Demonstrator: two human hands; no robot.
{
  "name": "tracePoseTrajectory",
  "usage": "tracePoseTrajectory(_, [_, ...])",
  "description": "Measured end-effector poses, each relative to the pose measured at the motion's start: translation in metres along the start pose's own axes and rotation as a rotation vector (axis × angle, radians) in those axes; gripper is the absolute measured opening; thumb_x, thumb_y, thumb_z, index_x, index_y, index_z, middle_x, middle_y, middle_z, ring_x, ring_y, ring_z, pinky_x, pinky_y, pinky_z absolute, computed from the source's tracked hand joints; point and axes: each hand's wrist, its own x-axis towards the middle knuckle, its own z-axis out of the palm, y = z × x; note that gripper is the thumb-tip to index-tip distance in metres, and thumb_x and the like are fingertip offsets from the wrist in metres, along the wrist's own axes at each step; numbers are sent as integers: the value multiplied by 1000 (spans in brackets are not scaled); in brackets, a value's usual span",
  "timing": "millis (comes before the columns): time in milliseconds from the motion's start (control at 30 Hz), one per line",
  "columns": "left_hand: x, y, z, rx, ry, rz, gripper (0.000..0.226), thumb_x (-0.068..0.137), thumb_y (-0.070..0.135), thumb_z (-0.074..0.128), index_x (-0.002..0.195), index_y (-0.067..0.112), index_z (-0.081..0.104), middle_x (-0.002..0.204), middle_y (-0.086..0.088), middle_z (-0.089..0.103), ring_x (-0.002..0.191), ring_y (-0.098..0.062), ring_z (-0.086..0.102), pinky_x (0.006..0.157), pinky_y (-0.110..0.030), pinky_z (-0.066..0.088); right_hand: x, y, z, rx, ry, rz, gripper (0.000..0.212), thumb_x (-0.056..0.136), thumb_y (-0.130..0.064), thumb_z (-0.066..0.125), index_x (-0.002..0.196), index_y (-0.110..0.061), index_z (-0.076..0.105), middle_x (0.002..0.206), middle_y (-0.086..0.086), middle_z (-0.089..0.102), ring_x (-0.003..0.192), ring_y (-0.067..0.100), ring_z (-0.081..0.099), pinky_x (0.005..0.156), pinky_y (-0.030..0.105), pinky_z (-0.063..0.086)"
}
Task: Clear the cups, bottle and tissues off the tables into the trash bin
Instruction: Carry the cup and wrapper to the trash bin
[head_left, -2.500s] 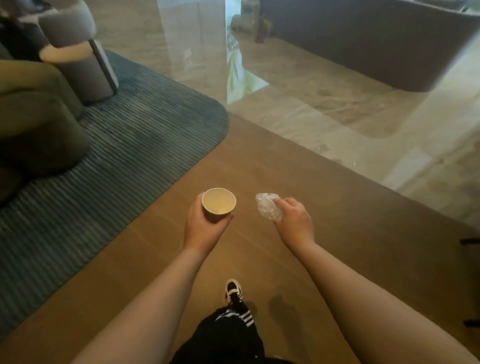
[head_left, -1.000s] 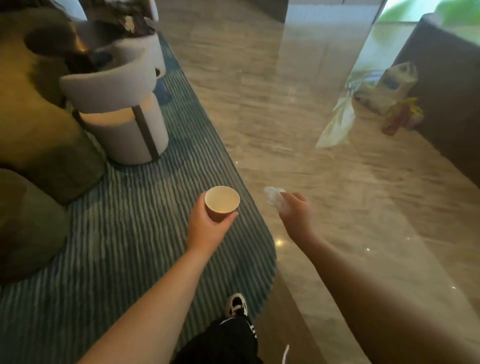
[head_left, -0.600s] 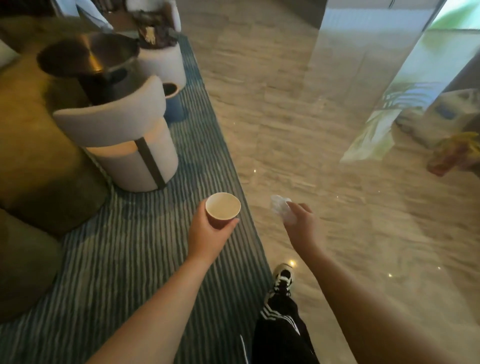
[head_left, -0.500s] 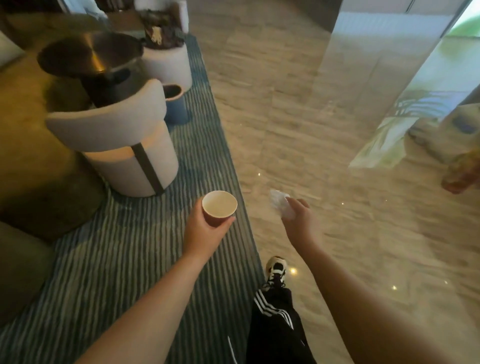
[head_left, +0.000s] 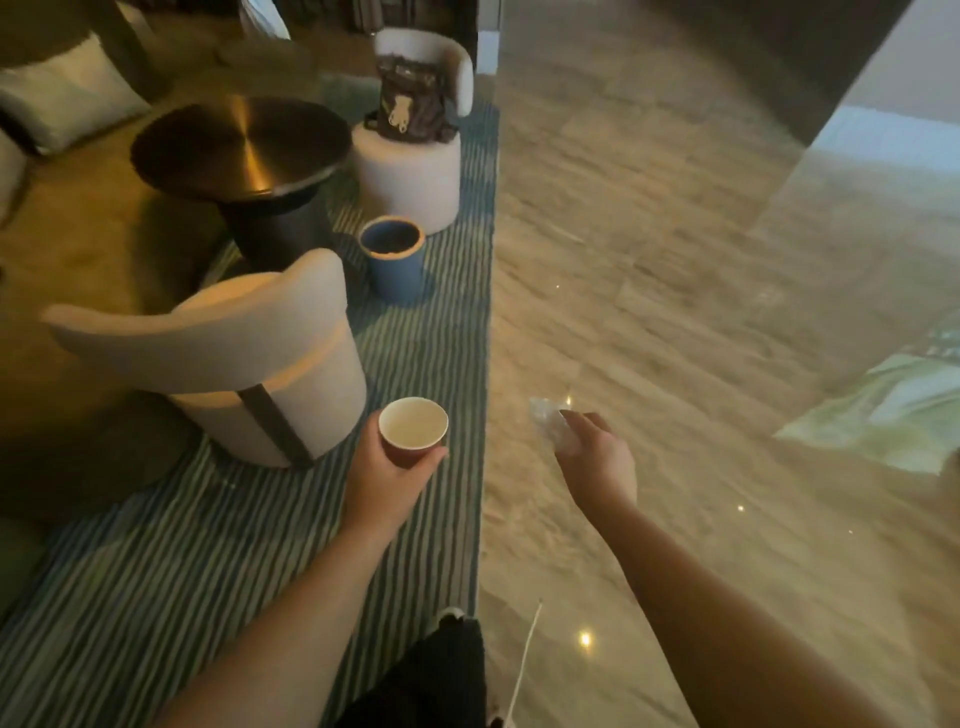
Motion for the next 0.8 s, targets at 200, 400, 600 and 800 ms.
tracePoseTrajectory(200, [144, 1, 65, 32, 44, 7, 66, 64, 43, 84, 118, 34, 47, 114, 10, 58, 103, -9, 55, 79, -17, 41, 160, 2, 20, -22, -48, -69, 37, 86, -11, 59, 122, -17, 62, 116, 4, 62, 96, 27, 61, 71, 26, 42])
tracePoseTrajectory(400, [354, 8, 109, -7, 142, -38, 73, 64, 46, 83, 124, 30, 44, 117, 9, 55, 108, -13, 53, 86, -29, 44, 374, -29, 55, -45, -101, -154, 34, 87, -12, 58, 120, -19, 63, 115, 5, 62, 97, 27, 60, 73, 27, 44])
tracePoseTrajectory(600, [531, 42, 133, -65, 191, -81, 73, 60, 45, 86, 115, 47, 38, 103, 29, 51, 102, -7, 50, 82, -26, 42, 571, -95, 82, -43, -164, -222, 33, 88, -19, 58, 121, -21, 62, 115, 1, 61, 98, 22, 59, 78, 24, 41])
tracePoseTrajectory(800, [648, 44, 139, -88, 263, -172, 76, 59, 42, 87, 111, 52, 32, 101, 29, 48, 98, -7, 50, 76, -22, 39, 716, -135, 125, -45, -243, -264, 30, 90, -21, 58, 120, -23, 62, 115, 0, 61, 100, 21, 59, 80, 26, 44])
